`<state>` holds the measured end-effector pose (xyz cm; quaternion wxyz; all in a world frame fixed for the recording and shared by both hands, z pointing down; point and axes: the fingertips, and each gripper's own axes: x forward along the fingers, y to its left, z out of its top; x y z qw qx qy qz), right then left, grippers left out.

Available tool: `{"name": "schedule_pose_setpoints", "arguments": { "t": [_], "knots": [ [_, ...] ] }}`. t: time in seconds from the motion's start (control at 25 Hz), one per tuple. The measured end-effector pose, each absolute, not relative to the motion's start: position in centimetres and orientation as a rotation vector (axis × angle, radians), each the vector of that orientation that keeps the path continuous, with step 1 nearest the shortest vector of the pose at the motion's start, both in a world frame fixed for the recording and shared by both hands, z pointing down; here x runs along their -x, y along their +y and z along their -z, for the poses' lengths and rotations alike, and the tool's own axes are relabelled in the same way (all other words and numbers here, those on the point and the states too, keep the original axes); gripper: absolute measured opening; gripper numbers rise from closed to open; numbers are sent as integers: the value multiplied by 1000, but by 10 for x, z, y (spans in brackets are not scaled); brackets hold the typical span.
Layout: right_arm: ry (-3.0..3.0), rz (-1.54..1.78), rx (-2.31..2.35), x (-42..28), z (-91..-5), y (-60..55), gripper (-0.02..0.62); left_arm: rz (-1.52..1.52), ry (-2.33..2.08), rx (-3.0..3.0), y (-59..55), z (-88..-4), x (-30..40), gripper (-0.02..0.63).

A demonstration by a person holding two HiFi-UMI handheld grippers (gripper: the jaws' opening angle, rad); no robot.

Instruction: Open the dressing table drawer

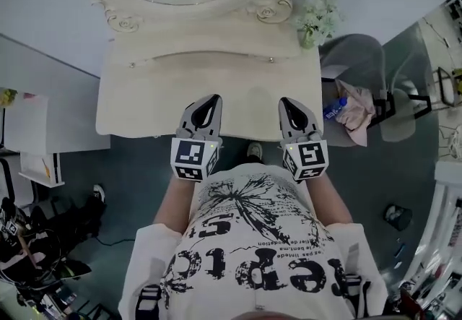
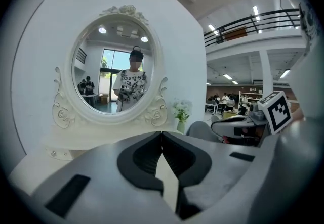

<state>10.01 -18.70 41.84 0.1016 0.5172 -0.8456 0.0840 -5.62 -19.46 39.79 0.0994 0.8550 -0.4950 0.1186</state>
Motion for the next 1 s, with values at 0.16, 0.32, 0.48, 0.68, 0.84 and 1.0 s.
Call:
{"name": "schedule_pose_setpoints", "arguments": {
  "t": [0.16,0.32,0.48,0.68,0.84,1.0],
  "knots": [
    [-2549,-291,-1430,-111,-438,-225,17,-350,-1510,-2474,-223,-415,38,18],
    [-2551,-391,-1381,-112,-469,-254,18,-321,-1530,-2488,-240,-428,29,18],
    [-2464,-393,-1381,-112,-511,-280,18,-314,-1549,-2469,-254,-443,34,18],
    [-2384,-407,-1366,-109,-560,-313,67,-326,-1550,-2437,-274,-462,38,18],
    [-2290,-483,-1406,-109,-586,-338,131,-343,-1536,-2425,-285,-472,48,18],
    [-2216,-587,-1459,-111,-605,-359,135,-362,-1531,-2424,-300,-479,62,18]
  ]
}}
